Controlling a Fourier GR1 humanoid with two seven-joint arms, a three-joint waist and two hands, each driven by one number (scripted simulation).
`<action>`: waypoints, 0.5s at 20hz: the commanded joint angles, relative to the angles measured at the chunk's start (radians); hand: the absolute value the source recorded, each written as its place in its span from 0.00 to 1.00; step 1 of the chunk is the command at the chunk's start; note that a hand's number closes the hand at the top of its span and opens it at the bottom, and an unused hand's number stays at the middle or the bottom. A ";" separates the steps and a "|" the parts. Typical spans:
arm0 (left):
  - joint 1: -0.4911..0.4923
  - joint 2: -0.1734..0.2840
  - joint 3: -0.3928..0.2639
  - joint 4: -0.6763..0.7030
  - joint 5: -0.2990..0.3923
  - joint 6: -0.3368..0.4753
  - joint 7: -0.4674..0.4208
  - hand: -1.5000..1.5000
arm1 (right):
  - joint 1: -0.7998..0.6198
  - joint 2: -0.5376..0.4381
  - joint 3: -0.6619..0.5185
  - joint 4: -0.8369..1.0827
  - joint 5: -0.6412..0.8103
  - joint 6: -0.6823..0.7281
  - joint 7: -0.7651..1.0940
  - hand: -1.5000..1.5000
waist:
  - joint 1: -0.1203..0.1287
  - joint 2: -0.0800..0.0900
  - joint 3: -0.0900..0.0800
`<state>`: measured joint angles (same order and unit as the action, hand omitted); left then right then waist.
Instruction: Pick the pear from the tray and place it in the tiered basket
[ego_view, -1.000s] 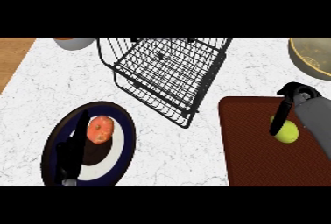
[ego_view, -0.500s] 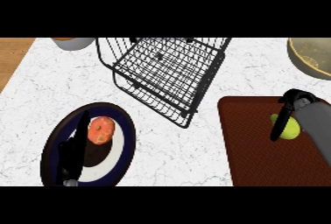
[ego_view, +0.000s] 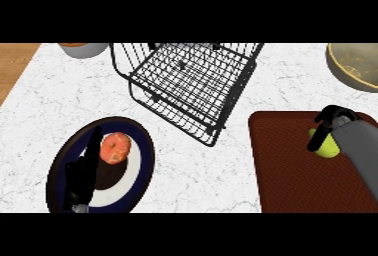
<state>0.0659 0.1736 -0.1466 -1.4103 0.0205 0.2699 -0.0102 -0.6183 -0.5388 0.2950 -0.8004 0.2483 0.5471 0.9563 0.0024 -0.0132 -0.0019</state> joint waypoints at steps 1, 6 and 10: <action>-0.002 0.023 0.051 0.059 0.029 -0.043 -0.001 0.50 | 0.050 -0.012 -0.019 0.003 0.036 0.010 -0.036 1.00 | 0.000 0.014 0.002; 0.043 -0.009 0.013 0.026 0.000 -0.020 -0.010 0.50 | 0.113 -0.008 0.056 -0.081 0.118 0.017 -0.133 1.00 | -0.004 0.012 0.002; 0.056 -0.040 -0.022 -0.022 -0.029 -0.002 0.017 0.50 | 0.048 0.016 0.053 0.030 0.218 -0.071 -0.210 1.00 | 0.011 0.016 0.003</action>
<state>0.0782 0.1662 -0.1348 -1.4300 0.0036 0.2639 -0.0083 -0.5813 -0.5429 0.3282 -0.8233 0.4102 0.5084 0.8314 0.0066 -0.0177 -0.0130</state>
